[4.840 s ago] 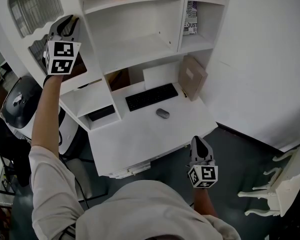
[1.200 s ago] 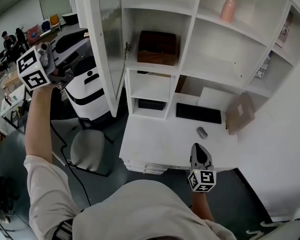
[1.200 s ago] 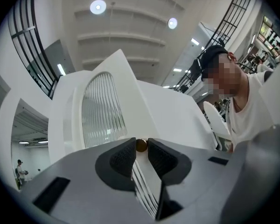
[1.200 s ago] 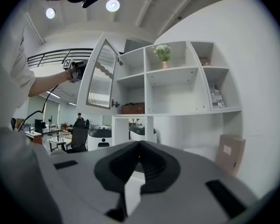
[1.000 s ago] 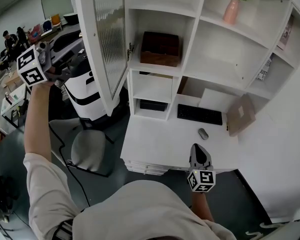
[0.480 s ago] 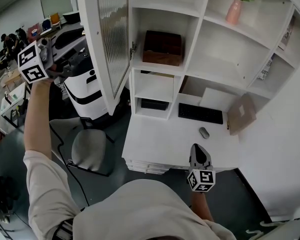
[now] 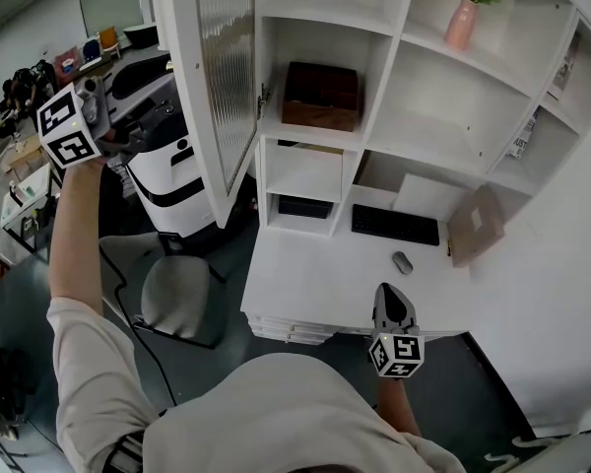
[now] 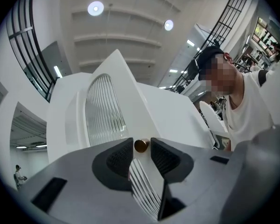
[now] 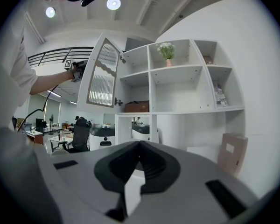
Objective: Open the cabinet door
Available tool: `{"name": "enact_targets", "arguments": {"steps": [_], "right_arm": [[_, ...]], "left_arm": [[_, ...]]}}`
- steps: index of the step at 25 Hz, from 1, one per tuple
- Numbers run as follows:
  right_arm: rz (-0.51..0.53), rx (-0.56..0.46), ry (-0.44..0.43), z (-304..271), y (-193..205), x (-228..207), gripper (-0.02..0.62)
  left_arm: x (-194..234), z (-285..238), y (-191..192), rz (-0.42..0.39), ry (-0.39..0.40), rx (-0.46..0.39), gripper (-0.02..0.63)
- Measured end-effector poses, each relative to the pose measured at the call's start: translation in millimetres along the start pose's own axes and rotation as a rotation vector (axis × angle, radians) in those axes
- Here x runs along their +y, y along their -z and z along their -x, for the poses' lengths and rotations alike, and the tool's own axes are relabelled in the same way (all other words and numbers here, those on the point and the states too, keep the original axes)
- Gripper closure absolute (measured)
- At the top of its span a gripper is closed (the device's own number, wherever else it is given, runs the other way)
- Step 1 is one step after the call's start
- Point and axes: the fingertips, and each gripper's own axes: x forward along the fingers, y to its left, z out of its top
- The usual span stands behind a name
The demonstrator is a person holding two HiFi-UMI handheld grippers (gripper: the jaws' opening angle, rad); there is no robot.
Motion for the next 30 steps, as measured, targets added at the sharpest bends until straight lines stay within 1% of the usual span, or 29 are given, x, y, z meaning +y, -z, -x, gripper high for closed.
{"name": "enact_targets", "arguments": {"steps": [1,3,5,8,13,18,24,30], "right_arm": [[0.000,0.000,-0.002,0,0,1,0.591],[0.002,0.002,-0.006,0,0,2,0.591],[0.002,0.001,-0.012,-2,0,4,0.592],[0.004,0.002,-0.021,-5,0,5,0.591],[0.006,0.004,-0.032,-7,-1,8,0.591],[0.006,0.006,-0.035,-7,1,7,0.592],[0.005,0.005,-0.037,-6,0,5,0.592],[0.011,0.001,-0.040,-9,-2,3,0.592]], "left_arm": [[-1,2,0,-0.001,-0.005,0.000,0.467],[-2,5,1,-0.003,-0.014,0.009,0.372],[-2,8,3,-0.016,-0.028,0.026,0.351],[-2,10,3,-0.033,-0.058,0.021,0.324],[-2,15,-1,-0.042,-0.117,-0.010,0.324],[0,23,-1,-0.085,-0.221,-0.005,0.324],[-1,32,2,-0.115,-0.342,-0.003,0.324],[-7,44,17,-0.153,-0.471,0.024,0.322]]}}
